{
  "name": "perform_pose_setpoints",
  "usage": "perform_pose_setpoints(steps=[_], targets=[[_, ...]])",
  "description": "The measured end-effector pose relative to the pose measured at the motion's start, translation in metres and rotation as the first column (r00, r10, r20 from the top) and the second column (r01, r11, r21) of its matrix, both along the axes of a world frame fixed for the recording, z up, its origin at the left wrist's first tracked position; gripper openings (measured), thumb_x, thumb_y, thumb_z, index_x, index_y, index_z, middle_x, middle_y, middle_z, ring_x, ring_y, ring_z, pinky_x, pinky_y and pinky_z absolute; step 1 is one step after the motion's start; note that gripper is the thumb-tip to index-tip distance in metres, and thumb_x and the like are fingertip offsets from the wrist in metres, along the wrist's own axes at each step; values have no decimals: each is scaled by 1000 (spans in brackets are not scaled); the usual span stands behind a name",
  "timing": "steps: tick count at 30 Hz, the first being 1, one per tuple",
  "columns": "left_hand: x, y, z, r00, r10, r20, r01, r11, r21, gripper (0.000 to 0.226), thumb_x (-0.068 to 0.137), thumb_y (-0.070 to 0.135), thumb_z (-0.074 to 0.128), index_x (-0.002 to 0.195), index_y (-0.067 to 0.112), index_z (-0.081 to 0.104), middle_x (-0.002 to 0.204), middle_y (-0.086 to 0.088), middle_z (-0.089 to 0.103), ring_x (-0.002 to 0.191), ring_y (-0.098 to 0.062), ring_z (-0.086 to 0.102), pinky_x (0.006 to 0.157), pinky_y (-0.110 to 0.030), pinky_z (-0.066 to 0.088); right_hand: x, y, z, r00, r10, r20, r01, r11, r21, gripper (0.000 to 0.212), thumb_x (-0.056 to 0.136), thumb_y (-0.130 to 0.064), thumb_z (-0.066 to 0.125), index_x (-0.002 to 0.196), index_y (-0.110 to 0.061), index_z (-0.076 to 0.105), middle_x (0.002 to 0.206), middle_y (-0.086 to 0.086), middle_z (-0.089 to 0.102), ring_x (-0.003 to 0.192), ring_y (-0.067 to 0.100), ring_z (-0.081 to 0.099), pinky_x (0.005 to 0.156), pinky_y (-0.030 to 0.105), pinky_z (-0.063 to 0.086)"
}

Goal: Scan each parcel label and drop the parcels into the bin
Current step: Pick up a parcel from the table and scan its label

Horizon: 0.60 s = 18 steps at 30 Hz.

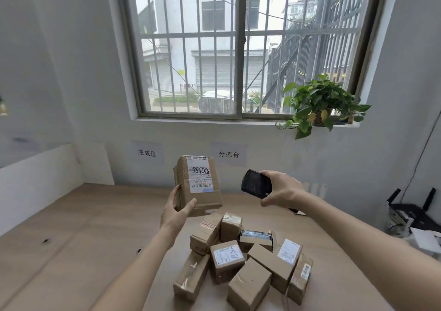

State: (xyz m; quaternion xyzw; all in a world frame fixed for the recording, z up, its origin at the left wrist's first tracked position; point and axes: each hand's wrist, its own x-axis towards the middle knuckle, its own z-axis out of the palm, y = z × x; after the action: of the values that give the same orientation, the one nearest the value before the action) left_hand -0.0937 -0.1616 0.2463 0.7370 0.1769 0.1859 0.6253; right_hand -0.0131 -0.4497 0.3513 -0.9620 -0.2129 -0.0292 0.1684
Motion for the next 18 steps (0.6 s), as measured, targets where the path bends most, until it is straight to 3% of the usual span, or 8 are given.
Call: perform_pose_setpoints(steps=[3, 7, 10, 14, 18], targets=[[-23, 31, -2, 999, 39, -6, -39, 999, -11, 72, 80, 40, 79, 141, 49, 40, 123, 5, 67, 113, -15, 63, 105, -41, 47, -7, 35, -3, 998, 60, -23, -60, 998, -10, 66, 67, -35, 83, 128, -33, 56, 111, -7, 66, 99, 18, 62, 85, 35, 55], [-65, 77, 7, 995, 99, 28, -98, 995, -31, 67, 86, 33, 76, 142, 43, 42, 116, 8, 70, 109, -10, 63, 98, -32, 47, -26, 100, -4, 988, 142, -65, -143, 990, 1, 60, 65, -36, 81, 120, -34, 58, 105, -9, 66, 97, 17, 63, 83, 38, 58], [-110, 123, 17, 988, 149, 41, -147, 988, -47, 62, 87, 36, 75, 141, 44, 45, 113, 15, 70, 107, -5, 62, 104, -37, 47, -50, 162, -3, 974, 215, -75, -215, 977, 10, 62, 63, -37, 82, 121, -35, 58, 107, -9, 65, 99, 17, 62, 85, 38, 57], [-184, 201, 28, 983, 178, 47, -176, 983, -54, 54, 85, 44, 75, 131, 53, 48, 117, 15, 70, 113, -11, 63, 107, -42, 46, -101, 260, -3, 937, 332, -104, -331, 943, 23, 57, 62, -38, 82, 114, -32, 58, 105, -8, 66, 99, 19, 62, 84, 39, 56], [-267, 281, 39, 967, 249, 47, -248, 968, -35, 44, 83, 49, 75, 118, 59, 50, 124, 11, 67, 117, -15, 62, 108, -43, 45, -159, 372, -7, 873, 459, -164, -445, 888, 116, 46, 54, -39, 84, 93, -33, 59, 97, -8, 66, 94, 20, 64, 85, 44, 57]])
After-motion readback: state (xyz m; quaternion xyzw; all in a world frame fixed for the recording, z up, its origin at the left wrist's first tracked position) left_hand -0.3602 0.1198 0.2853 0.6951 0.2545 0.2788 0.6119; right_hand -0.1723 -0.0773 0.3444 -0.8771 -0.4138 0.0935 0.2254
